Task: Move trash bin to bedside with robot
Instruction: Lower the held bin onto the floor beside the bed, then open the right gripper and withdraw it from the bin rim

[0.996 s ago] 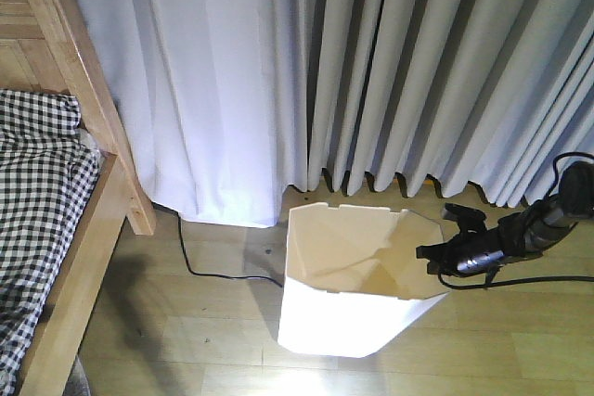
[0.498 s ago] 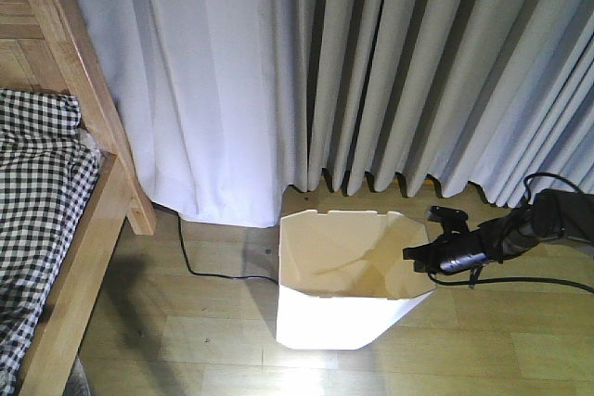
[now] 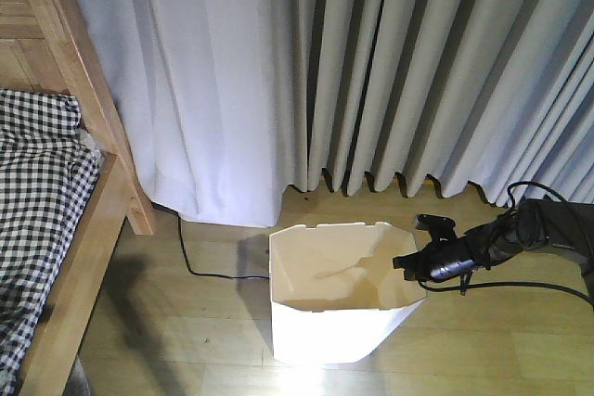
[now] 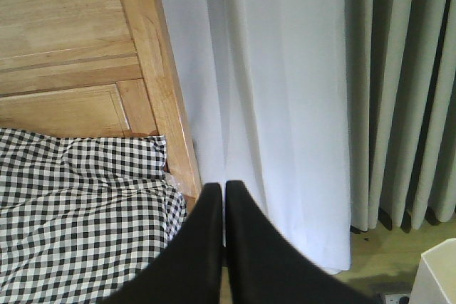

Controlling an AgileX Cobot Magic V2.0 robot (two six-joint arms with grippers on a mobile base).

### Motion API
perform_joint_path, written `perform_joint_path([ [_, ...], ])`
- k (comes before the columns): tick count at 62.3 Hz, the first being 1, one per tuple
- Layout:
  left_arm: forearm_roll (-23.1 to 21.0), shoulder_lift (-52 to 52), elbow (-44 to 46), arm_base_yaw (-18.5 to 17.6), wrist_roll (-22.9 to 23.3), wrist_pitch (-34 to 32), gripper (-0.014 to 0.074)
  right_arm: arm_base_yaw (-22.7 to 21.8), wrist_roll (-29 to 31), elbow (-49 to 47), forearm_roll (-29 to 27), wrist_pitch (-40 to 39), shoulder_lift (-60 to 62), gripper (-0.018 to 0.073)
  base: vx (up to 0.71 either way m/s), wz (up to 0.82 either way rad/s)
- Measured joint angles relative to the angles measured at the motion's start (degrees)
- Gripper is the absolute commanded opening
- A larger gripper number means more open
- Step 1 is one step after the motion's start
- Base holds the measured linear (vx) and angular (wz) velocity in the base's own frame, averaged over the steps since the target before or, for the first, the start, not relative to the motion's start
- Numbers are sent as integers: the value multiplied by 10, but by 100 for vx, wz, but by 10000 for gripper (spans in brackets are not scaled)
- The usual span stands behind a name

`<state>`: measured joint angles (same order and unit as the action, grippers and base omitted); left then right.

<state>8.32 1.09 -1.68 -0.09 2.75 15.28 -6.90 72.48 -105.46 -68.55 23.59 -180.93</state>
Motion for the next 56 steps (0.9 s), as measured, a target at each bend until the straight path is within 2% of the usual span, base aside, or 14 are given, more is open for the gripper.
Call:
perform_joint_path([
  [26,0,0,0,0,0,0,-6,-1,-15,-6,-16,35,6,254,0,0],
  [44,0,0,0,0,0,0,-6,-3,-15,-6,-16,43,9,256,0,0],
  [56,0,0,0,0,0,0,-6,-3,-27,-6,4,50,29,256,0,0],
])
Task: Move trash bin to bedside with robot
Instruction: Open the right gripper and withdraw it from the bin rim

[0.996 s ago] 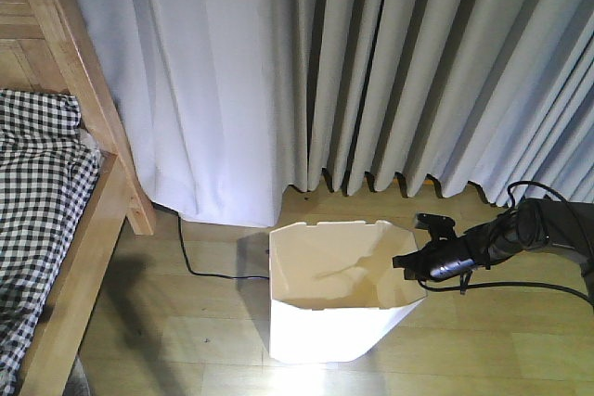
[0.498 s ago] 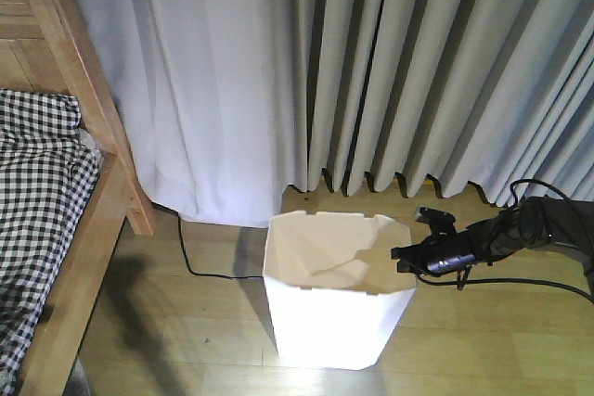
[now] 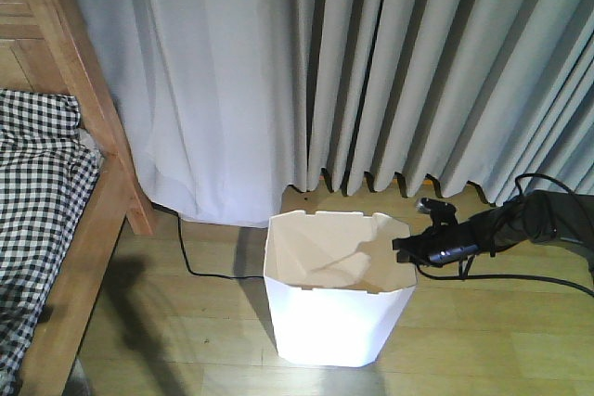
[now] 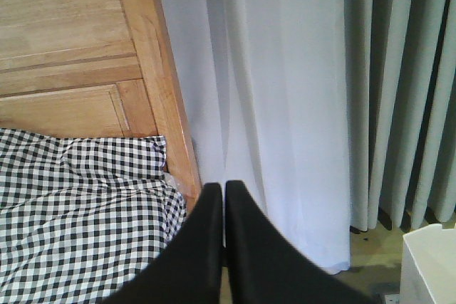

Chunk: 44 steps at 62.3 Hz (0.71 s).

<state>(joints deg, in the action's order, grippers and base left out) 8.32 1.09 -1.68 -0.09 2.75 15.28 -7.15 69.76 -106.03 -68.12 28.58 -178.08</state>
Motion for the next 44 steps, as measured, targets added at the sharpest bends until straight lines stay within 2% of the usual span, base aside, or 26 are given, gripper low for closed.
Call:
perform_joint_path([
  [16,0,0,0,0,0,0,-6,0,-68,26,56,-17,42,255,0,0],
  [32,0,0,0,0,0,0,-6,0,-57,123,65,-69,112,255,0,0],
  [44,0,0,0,0,0,0,-6,1,-41,231,66,-116,198,255,0,0],
])
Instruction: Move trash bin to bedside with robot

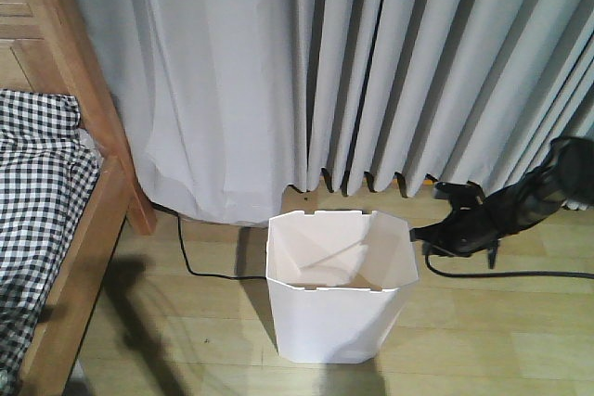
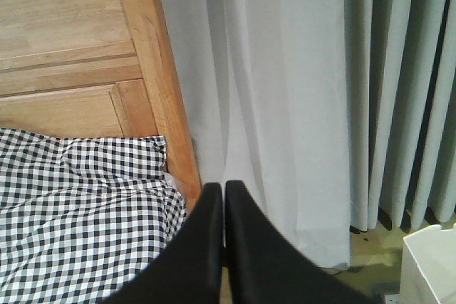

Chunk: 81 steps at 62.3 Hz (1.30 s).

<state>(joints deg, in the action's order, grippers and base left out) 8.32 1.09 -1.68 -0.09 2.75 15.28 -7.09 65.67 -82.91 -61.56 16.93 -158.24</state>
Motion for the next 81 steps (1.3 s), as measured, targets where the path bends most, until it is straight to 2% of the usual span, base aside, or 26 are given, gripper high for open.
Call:
perform_joint_path([
  [19,0,0,0,0,0,0,-6,1,71,191,0,-96,260,255,0,0],
  [50,0,0,0,0,0,0,-6,1,88,348,-1,-77,785,255,0,0],
  [66,0,0,0,0,0,0,-6,1,88,431,-59,-73,1043,255,0,0],
  [81,0,0,0,0,0,0,-6,1,88,543,-73,-70,1250,255,0,0],
])
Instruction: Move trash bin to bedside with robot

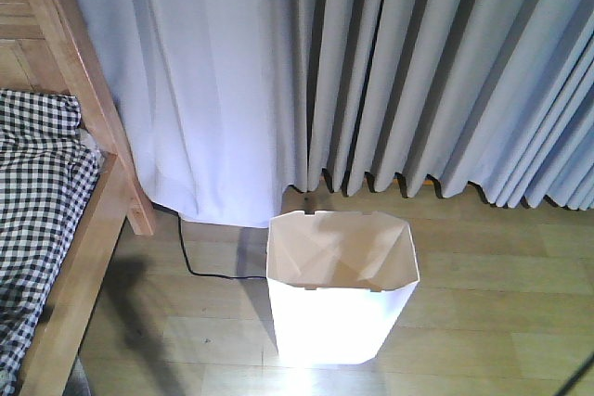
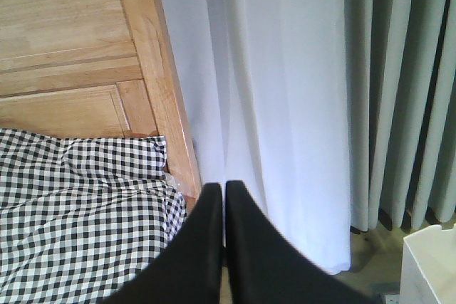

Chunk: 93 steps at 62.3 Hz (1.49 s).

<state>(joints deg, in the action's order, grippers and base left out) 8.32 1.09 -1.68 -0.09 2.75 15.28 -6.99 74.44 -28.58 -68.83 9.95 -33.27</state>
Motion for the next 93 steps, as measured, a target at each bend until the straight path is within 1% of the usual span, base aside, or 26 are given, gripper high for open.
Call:
perform_joint_path([
  [7,0,0,0,0,0,0,-6,0,0,56,-18,15,72,255,0,0],
  [11,0,0,0,0,0,0,-6,7,0,87,-32,18,105,255,0,0],
  [21,0,0,0,0,0,0,-6,62,1,132,-61,1,185,255,0,0],
  [28,0,0,0,0,0,0,-6,76,12,152,-65,-30,222,238,0,0],
  [30,0,0,0,0,0,0,-6,77,14,162,-65,-40,227,215,0,0],
  [34,0,0,0,0,0,0,-6,78,14,177,-72,-61,230,139,0,0],
  [40,0,0,0,0,0,0,-6,78,14,182,-85,-99,230,-19,0,0],
  [50,0,0,0,0,0,0,-6,78,19,200,-94,-160,230,-11,0,0],
  [88,0,0,0,0,0,0,-6,78,17,208,-96,-179,230,-11,0,0],
  [91,0,0,0,0,0,0,-6,78,1,211,-72,-180,230,-11,0,0],
  [93,0,0,0,0,0,0,-6,78,-23,213,-35,-177,230,-11,0,0],
])
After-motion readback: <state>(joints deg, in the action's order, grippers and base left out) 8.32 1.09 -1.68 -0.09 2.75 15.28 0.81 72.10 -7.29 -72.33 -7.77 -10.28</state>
